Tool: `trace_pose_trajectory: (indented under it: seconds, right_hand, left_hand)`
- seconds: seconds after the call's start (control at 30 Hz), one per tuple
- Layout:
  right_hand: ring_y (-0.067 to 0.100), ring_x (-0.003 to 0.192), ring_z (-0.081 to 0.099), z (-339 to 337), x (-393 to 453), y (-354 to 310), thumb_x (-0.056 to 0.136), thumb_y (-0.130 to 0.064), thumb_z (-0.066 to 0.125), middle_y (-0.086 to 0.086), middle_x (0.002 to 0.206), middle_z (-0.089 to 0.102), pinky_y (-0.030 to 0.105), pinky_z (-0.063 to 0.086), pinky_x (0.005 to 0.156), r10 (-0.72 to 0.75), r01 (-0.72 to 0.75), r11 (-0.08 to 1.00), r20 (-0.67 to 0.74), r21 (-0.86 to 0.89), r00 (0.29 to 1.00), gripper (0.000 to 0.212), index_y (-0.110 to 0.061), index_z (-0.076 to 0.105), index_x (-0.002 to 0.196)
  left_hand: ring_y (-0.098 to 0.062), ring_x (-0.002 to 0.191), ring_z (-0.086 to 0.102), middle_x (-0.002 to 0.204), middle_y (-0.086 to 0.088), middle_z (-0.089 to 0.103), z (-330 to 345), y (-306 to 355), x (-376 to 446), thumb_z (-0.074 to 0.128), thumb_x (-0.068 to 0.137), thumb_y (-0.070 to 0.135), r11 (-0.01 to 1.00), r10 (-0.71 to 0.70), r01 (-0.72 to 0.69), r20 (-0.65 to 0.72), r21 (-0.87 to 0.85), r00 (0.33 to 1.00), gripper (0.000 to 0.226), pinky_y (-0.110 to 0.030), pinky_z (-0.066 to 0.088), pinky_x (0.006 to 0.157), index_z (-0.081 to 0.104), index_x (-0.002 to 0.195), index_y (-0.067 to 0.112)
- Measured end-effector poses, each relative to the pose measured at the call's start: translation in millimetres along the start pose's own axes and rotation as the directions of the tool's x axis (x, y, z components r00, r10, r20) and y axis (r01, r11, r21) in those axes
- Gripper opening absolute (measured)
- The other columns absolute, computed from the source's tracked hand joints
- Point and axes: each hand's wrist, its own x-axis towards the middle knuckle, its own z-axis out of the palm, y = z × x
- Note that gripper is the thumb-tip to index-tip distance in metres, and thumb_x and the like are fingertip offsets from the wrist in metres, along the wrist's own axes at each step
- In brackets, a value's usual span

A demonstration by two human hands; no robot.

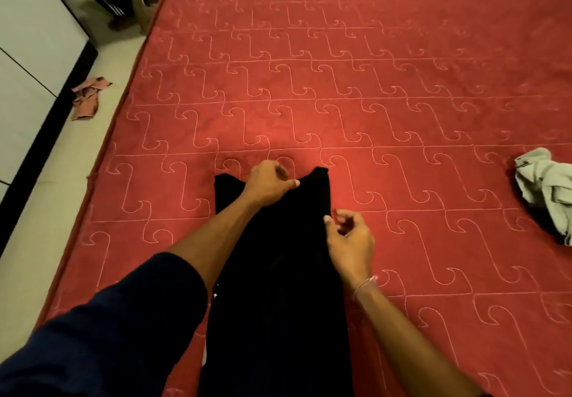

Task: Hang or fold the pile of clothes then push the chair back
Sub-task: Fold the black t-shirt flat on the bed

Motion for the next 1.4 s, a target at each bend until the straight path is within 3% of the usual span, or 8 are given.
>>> trace_pose_trajectory:
  seconds: [0.1, 0.3, 0.43, 0.53, 0.67, 0.97, 1.17, 1.4]
  right_hand:
    - [0.014, 0.063, 0.057, -14, 29, 7, 0.075, -0.043, 0.085, -0.006, 0.068, 0.065, 0.033, 0.050, 0.059, 0.284, -0.309, 0.936, 0.154, 0.168, 0.946, 0.032, -0.017, 0.073, 0.090]
    - [-0.004, 0.051, 0.059, -30, 40, -6, 0.078, -0.034, 0.086, -0.013, 0.066, 0.068, 0.010, 0.040, 0.049, 0.306, -0.337, 0.941, 0.385, 0.014, 0.871, 0.024, -0.014, 0.080, 0.090]
    - [0.003, 0.037, 0.039, -24, 43, -2, 0.078, -0.026, 0.087, -0.006, 0.053, 0.053, 0.016, 0.035, 0.038, 0.324, -0.341, 0.940, 0.387, -0.027, 0.863, 0.020, -0.010, 0.074, 0.076]
    - [0.007, 0.063, 0.065, -22, 48, 1, 0.074, -0.024, 0.089, -0.001, 0.075, 0.073, 0.018, 0.053, 0.062, 0.312, -0.336, 0.942, 0.399, -0.010, 0.862, 0.024, -0.005, 0.076, 0.079]
    - [0.006, 0.047, 0.042, -16, 56, 1, 0.070, -0.034, 0.092, -0.008, 0.054, 0.050, 0.018, 0.039, 0.050, 0.320, -0.276, 0.947, 0.413, -0.165, 0.853, 0.039, -0.018, 0.057, 0.065]
    - [0.010, 0.061, 0.042, -9, 64, 7, 0.083, -0.047, 0.078, -0.006, 0.071, 0.046, 0.023, 0.035, 0.056, 0.306, -0.044, 0.870, 0.467, -0.492, 0.829, 0.044, -0.023, 0.044, 0.069]
    - [0.026, 0.116, 0.056, 0, 55, 6, 0.081, -0.038, 0.082, 0.011, 0.126, 0.053, 0.031, 0.046, 0.096, 0.266, -0.067, 0.862, 0.336, -0.502, 0.903, 0.071, -0.004, 0.041, 0.128]
    - [0.033, 0.111, 0.050, 0, 18, -3, 0.082, -0.032, 0.079, 0.012, 0.117, 0.047, 0.043, 0.046, 0.094, -0.003, 0.090, 0.901, 0.201, -0.424, 0.980, 0.059, -0.007, 0.040, 0.118]
  left_hand:
    - [-0.015, 0.098, 0.065, 0.111, -0.005, 0.070, 11, 16, 6, 0.078, 0.086, 0.026, 0.995, 0.074, -0.078, 0.063, 0.067, 0.995, 0.036, -0.024, 0.050, 0.085, 0.067, 0.115, 0.007]
    - [-0.022, 0.093, 0.068, 0.097, -0.007, 0.074, 37, 36, 31, 0.082, 0.080, 0.038, 0.983, 0.069, -0.078, 0.057, 0.168, 0.996, 0.033, -0.035, 0.055, 0.087, 0.072, 0.095, 0.010]
    - [-0.024, 0.079, 0.068, 0.079, -0.005, 0.072, 50, 40, 42, 0.079, 0.075, 0.056, 0.955, 0.009, -0.017, 0.026, 0.295, 1.000, 0.043, -0.036, 0.056, 0.077, 0.074, 0.078, 0.013]
    - [-0.025, 0.077, 0.068, 0.076, -0.006, 0.070, 57, 41, 49, 0.080, 0.078, 0.050, 0.964, -0.015, 0.002, 0.046, 0.265, 0.999, 0.037, -0.034, 0.054, 0.071, 0.073, 0.073, 0.015]
    - [-0.024, 0.084, 0.069, 0.082, -0.005, 0.073, 59, 41, 55, 0.076, 0.087, 0.035, 0.991, -0.026, 0.023, 0.020, 0.128, 0.999, 0.021, -0.034, 0.056, 0.081, 0.075, 0.078, 0.015]
    - [-0.015, 0.079, 0.069, 0.084, 0.000, 0.075, 58, 34, 61, 0.084, 0.077, 0.034, 0.994, 0.037, -0.031, -0.058, 0.100, 0.998, 0.019, -0.032, 0.057, 0.076, 0.077, 0.084, 0.018]
    - [-0.007, 0.075, 0.061, 0.082, 0.007, 0.064, 30, 25, 39, 0.080, 0.083, 0.029, 0.987, 0.147, -0.161, -0.277, -0.028, 0.950, 0.024, -0.025, 0.053, 0.071, 0.066, 0.096, 0.014]
    - [-0.024, 0.077, 0.068, 0.079, -0.004, 0.071, -39, -33, -26, 0.065, 0.090, 0.041, 0.974, -0.022, 0.101, -0.356, 0.205, 0.934, 0.030, -0.034, 0.055, 0.070, 0.071, 0.083, 0.013]
